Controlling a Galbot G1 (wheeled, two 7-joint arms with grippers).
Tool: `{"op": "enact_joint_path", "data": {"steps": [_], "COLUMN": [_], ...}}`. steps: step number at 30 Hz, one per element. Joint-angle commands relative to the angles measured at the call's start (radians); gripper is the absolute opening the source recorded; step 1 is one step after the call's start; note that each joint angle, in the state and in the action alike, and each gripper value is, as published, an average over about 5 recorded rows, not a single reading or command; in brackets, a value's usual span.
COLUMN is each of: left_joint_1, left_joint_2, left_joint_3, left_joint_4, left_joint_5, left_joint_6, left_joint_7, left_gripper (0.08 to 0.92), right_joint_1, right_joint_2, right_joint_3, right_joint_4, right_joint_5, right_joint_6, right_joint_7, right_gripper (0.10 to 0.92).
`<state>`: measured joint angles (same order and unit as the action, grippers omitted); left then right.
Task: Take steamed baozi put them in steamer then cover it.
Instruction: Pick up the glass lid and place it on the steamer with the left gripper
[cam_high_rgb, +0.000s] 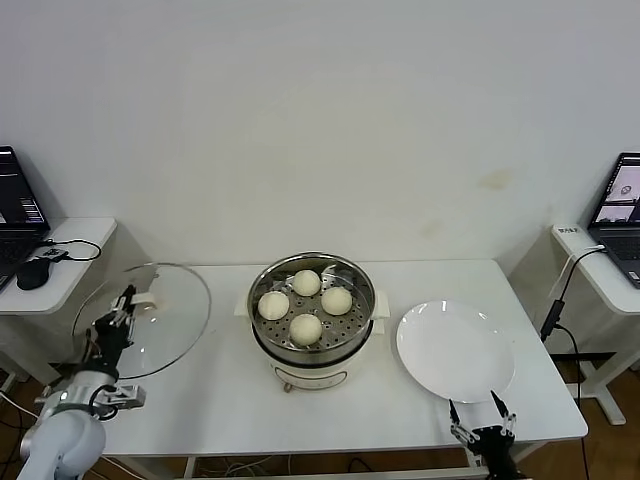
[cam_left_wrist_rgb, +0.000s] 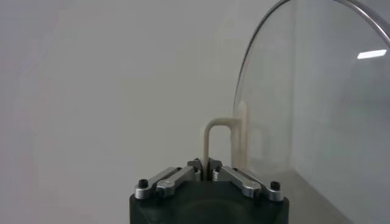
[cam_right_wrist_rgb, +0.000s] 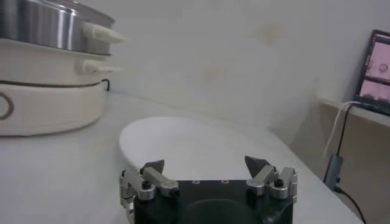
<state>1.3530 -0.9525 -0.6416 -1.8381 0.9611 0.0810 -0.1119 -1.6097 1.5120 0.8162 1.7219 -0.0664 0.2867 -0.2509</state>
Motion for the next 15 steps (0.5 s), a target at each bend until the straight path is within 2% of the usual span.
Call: {"op": "enact_joint_path", "data": {"steps": [1, 5, 10, 15], "left_joint_1": [-0.080, -0.211, -0.382, -0.458], "left_joint_2": [0.089, 0.060, -0.008, -0.095], "left_joint_3": [0.264, 0.419, 0.550, 0.619], "left_joint_4": [-0.254, -0.216, -0.161, -0.127], "left_joint_5": [-0.087, -0.055, 0.038, 0.182], "left_joint_6": [0.212, 0.279, 0.343, 0.379], "left_joint_7": [0.102, 0.136, 0.210, 0.308], "left_gripper": [0.137, 0.137, 0.137, 0.137], "right_joint_1": [0.000, -0.003, -0.008, -0.006], "right_joint_2": [0.013, 0.034, 0.063, 0.066], "right_joint_3": [-0.028, -0.041, -0.069, -0.093], "right_joint_4": [0.008, 0.013, 0.009, -0.006], "right_joint_5": [-0.033, -0.078, -0.153, -0.211], "right_joint_6": [0.004, 0.012, 0.027, 0.033], "right_joint_7": [0.007, 0.021, 0.047, 0.073], "right_gripper": [0.823, 0.823, 0.823, 0.822]}}
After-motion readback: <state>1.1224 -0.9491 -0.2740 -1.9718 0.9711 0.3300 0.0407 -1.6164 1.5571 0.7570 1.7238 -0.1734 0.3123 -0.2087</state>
